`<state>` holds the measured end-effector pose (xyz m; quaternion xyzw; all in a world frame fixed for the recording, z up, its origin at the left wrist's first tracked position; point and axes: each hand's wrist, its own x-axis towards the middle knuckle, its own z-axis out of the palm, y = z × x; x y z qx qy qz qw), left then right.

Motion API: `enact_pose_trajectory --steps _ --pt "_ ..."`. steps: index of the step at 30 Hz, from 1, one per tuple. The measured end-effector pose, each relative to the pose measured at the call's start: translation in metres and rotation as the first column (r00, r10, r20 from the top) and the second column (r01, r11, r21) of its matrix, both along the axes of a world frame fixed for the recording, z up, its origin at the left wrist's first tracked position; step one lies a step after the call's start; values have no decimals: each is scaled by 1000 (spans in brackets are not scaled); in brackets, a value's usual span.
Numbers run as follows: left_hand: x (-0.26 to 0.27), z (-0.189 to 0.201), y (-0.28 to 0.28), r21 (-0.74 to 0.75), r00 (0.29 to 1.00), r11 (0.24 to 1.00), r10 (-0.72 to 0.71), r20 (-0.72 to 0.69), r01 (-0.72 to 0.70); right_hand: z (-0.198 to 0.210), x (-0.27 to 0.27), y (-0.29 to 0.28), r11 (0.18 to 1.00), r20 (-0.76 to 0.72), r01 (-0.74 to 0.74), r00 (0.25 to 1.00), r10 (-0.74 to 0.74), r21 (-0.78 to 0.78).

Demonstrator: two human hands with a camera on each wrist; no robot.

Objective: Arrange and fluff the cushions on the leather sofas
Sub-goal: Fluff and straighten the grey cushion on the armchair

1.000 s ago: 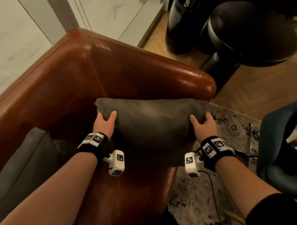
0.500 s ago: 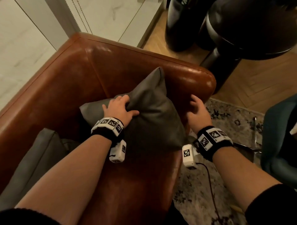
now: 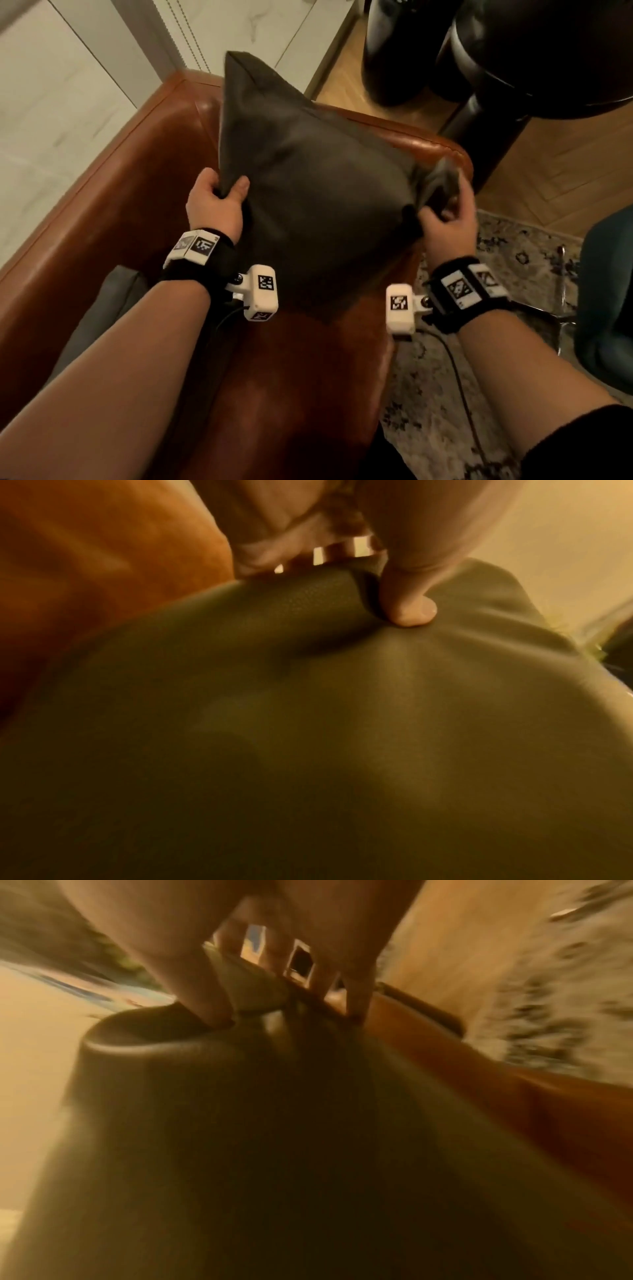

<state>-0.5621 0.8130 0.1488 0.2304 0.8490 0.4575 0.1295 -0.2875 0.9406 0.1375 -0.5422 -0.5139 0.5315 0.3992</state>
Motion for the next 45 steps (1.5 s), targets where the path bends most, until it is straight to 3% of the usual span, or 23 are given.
enact_pose_trajectory --steps 2,4,7,9,11,13,15,17,20,21,24,27,30,32,35,37,39,41,45 --pt "-2 -12 -7 -1 989 999 40 142 -41 40 -21 22 982 77 -54 996 41 181" --pt "1 -31 -16 -126 943 991 86 323 -48 67 -46 37 935 247 -194 962 121 297" --pt "13 -50 -29 -420 916 907 137 377 38 64 -88 28 803 475 -519 807 350 291" --pt "19 -47 -31 -288 922 958 117 368 -6 38 -106 8 657 577 -731 622 529 185" --pt "17 -41 -27 -104 942 994 46 333 -12 10 -109 -8 520 642 -848 454 617 100" --pt "13 -32 -18 -14 942 1000 23 335 -19 -7 -97 -14 508 718 -859 396 572 68" --pt "10 -23 -13 34 941 999 -10 338 -1 -24 -71 -15 613 763 -790 411 498 25" --pt "7 -20 -8 -2 970 997 -73 230 75 -44 -37 -13 708 777 -703 404 482 -73" --pt "-4 -29 1 -82 988 990 -105 118 115 -71 2 -13 764 788 -619 373 489 -181" --pt "-7 -32 5 -93 989 989 -105 101 115 -75 6 -11 792 782 -589 414 466 -160" --pt "-12 -34 16 -77 993 991 -105 51 108 -73 0 1 879 687 -477 643 337 15" --pt "-18 -30 22 -56 996 996 -73 -44 71 -56 -12 13 886 659 -428 721 215 180" --pt "-33 -27 27 -72 999 997 -3 -34 1 -31 -25 30 835 690 -469 707 159 289" --pt "-45 -35 25 -188 998 981 60 24 -55 -16 -38 42 813 727 -521 660 191 259" --pt "-51 -52 11 -403 985 909 153 75 -110 -16 -46 47 729 813 -682 458 359 62" --pt "-40 -60 5 -423 992 906 -24 -123 -30 -28 -35 43 725 841 -688 398 366 11" --pt "-27 -66 9 -448 885 877 -340 -318 175 -40 -18 38 794 860 -608 416 296 21" --pt "-20 -70 20 -556 744 768 -566 -354 319 -53 -4 32 825 859 -565 417 296 -9" --pt "-35 -70 35 -680 619 652 -697 -363 335 -62 3 32 775 861 -632 398 318 5"
